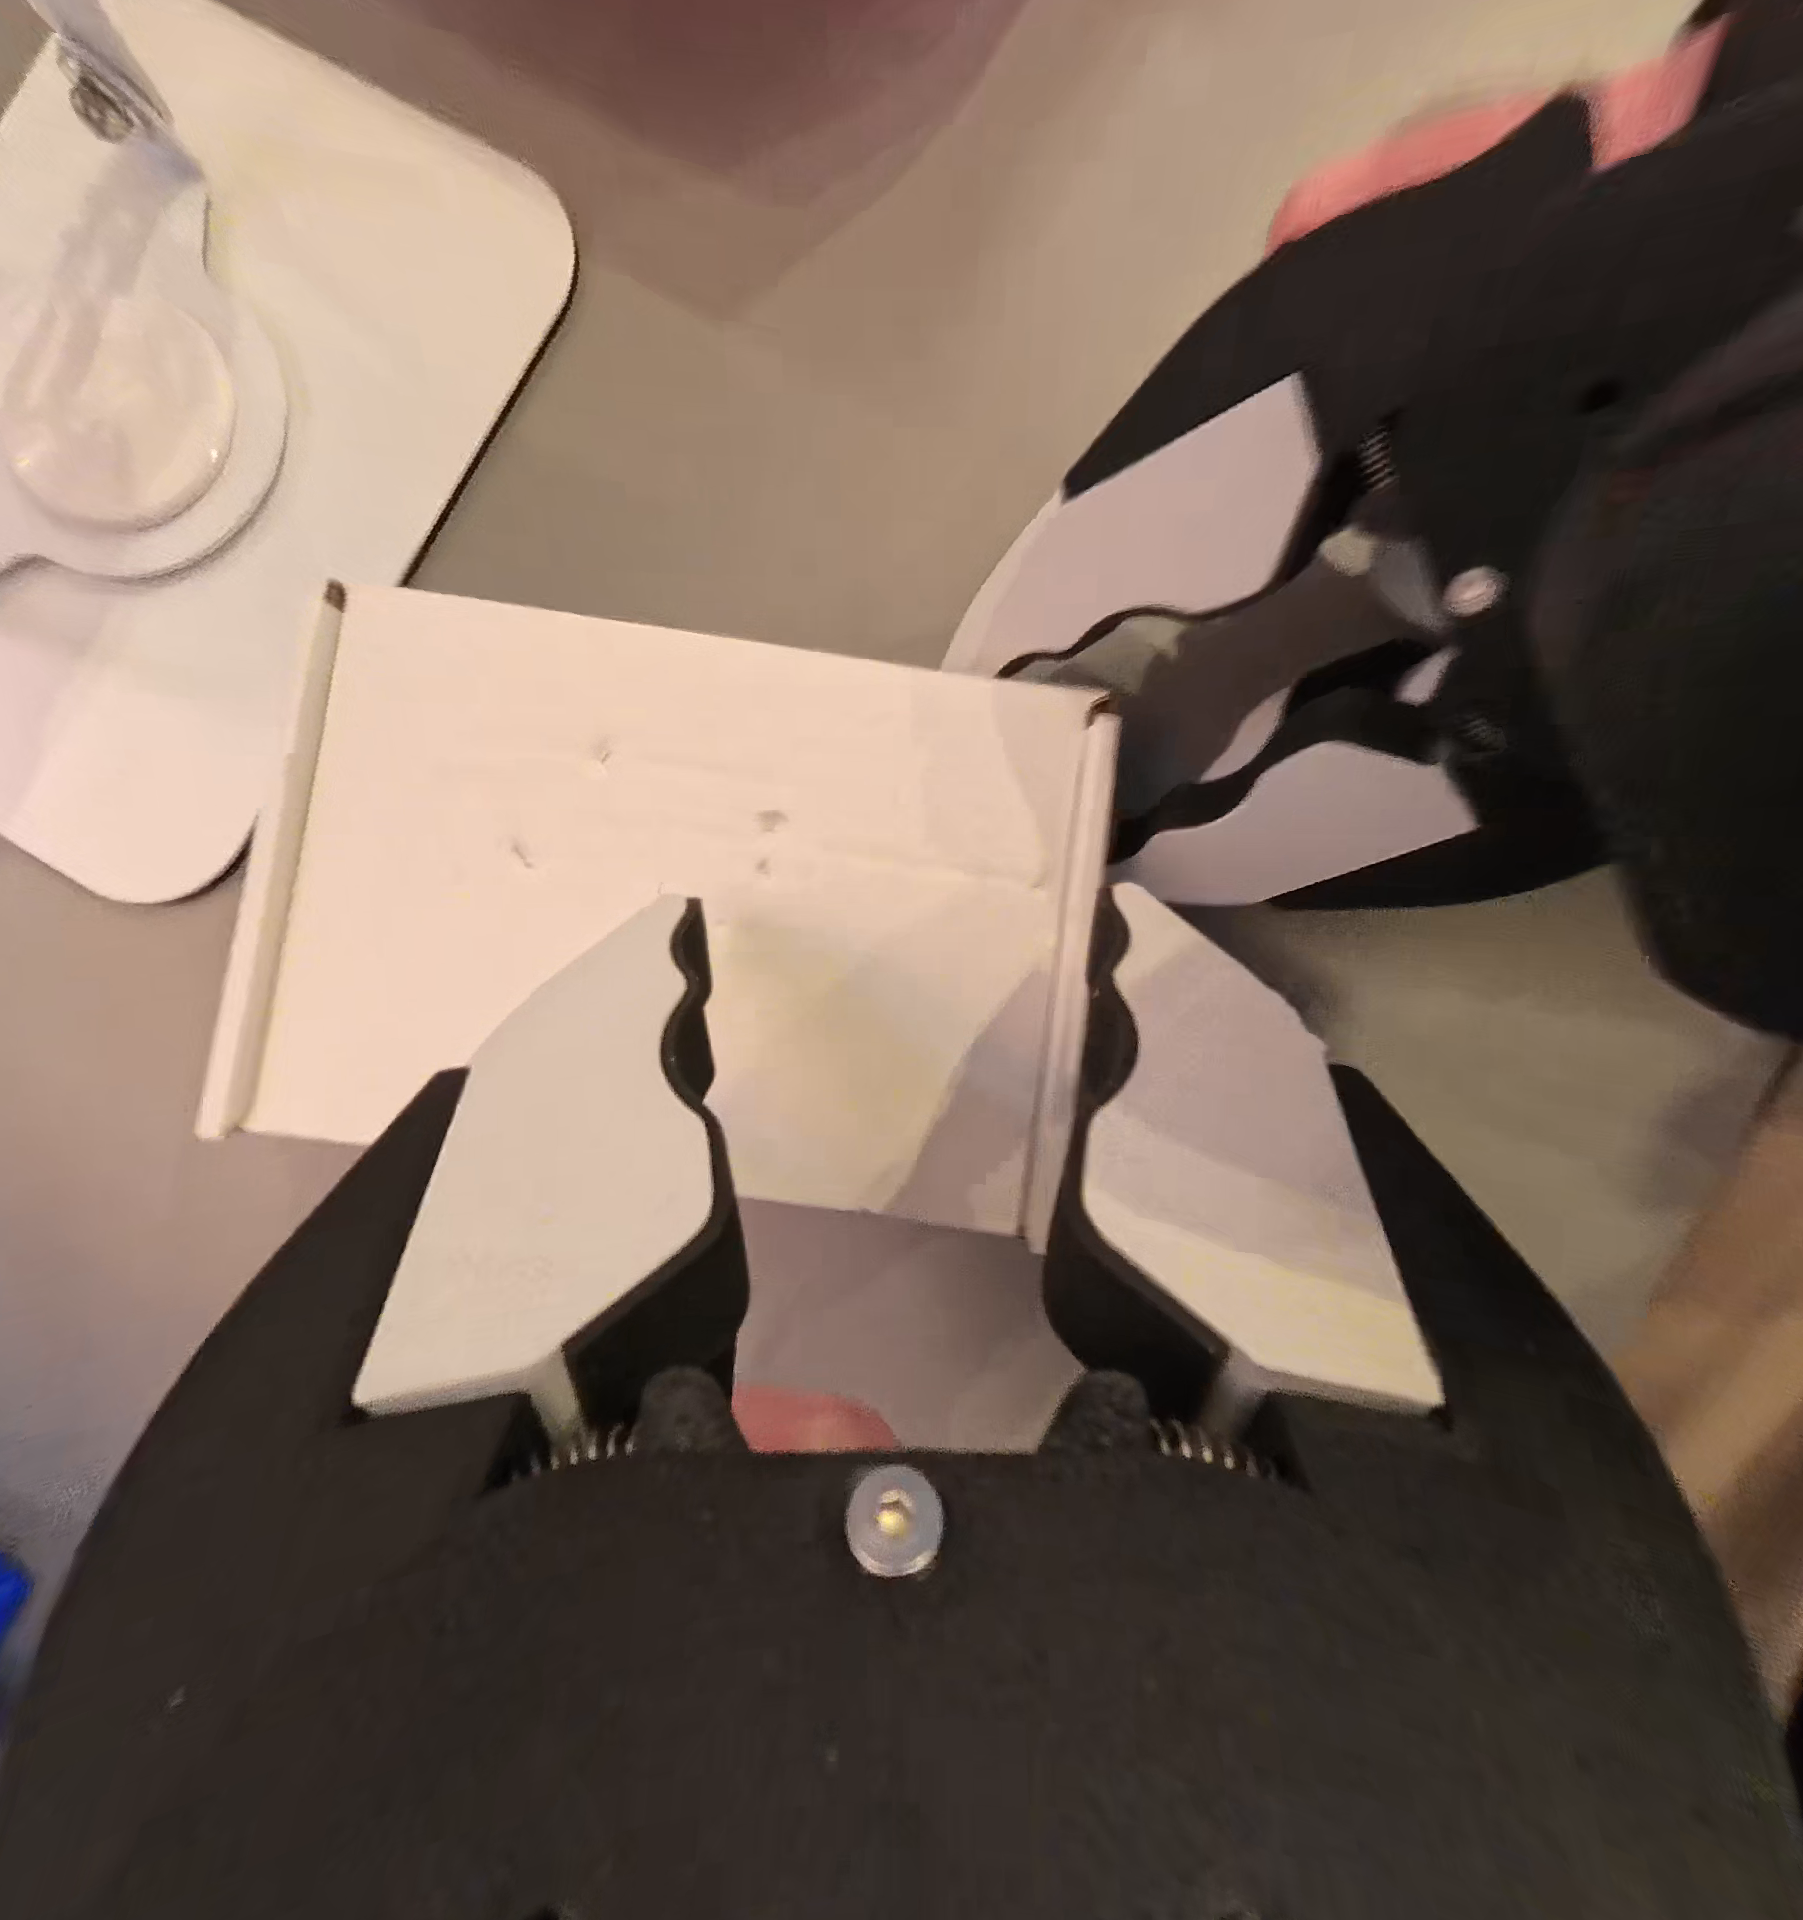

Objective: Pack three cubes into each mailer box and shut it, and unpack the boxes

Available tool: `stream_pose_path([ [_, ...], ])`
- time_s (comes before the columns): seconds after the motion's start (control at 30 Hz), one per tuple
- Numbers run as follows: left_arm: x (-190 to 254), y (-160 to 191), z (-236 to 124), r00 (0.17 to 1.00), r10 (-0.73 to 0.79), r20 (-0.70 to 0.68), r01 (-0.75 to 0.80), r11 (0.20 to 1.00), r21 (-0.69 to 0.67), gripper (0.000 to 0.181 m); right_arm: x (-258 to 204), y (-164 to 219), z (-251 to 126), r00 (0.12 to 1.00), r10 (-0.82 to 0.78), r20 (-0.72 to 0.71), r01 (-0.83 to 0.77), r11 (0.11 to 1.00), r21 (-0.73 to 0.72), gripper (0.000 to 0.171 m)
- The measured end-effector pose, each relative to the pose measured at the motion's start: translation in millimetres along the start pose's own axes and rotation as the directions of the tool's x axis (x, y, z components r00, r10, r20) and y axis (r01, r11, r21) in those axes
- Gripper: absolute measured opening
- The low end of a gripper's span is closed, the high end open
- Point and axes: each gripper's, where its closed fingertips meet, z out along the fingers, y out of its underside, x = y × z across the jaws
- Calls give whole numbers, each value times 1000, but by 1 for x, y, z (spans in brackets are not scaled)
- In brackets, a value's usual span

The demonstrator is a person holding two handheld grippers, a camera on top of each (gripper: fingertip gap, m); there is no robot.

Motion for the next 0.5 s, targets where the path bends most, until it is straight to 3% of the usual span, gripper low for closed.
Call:
stream_pose_path([
  [0.03, 1, -2, -2, 1000, -11, 7, 11, 1000, 9, 67, 0, 1, 0, 1000, 18, 11, -18, 1000, 5, 48],
  [0.3, -4, 16, 18, 989, 106, 105, -89, 984, -152, 76, 1, 1, 0, 1000, -12, 22, 12, 1000, 14, 47],
  [0.5, -4, 16, 16, 994, 88, 70, -77, 986, -148, 76, 5, 1, 0, 997, -74, -9, 74, 997, -8, 46],
])
